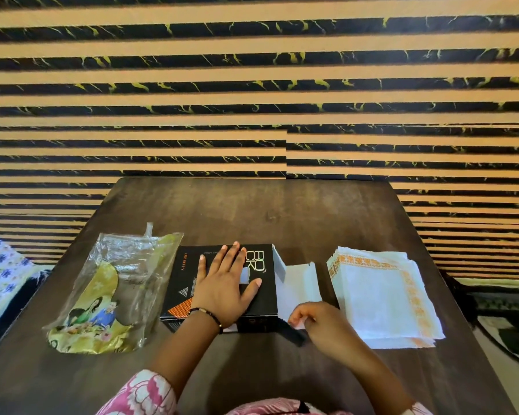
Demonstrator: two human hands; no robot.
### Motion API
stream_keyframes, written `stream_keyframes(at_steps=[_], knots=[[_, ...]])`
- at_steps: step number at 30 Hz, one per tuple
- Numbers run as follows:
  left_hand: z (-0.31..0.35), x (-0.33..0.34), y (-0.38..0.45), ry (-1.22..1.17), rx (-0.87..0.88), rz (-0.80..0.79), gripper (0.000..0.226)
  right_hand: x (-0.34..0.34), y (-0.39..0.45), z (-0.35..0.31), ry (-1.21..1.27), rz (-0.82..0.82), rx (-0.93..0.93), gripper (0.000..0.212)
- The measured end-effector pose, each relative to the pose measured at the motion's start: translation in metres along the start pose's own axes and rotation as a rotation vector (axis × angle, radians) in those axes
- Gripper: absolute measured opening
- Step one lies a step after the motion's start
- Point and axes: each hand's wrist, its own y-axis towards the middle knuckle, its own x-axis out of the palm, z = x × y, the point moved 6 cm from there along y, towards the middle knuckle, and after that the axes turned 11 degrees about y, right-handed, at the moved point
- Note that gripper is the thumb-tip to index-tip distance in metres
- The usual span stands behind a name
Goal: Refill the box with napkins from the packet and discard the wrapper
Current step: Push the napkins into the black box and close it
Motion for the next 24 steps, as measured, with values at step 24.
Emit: stream_keyframes(at_steps=[24], knots=[[0.048,0.012,-0.015,0.158,-0.002,-0.087,0.115,-0.008,0.019,0.002,0.626,-0.319,0.173,0.025]])
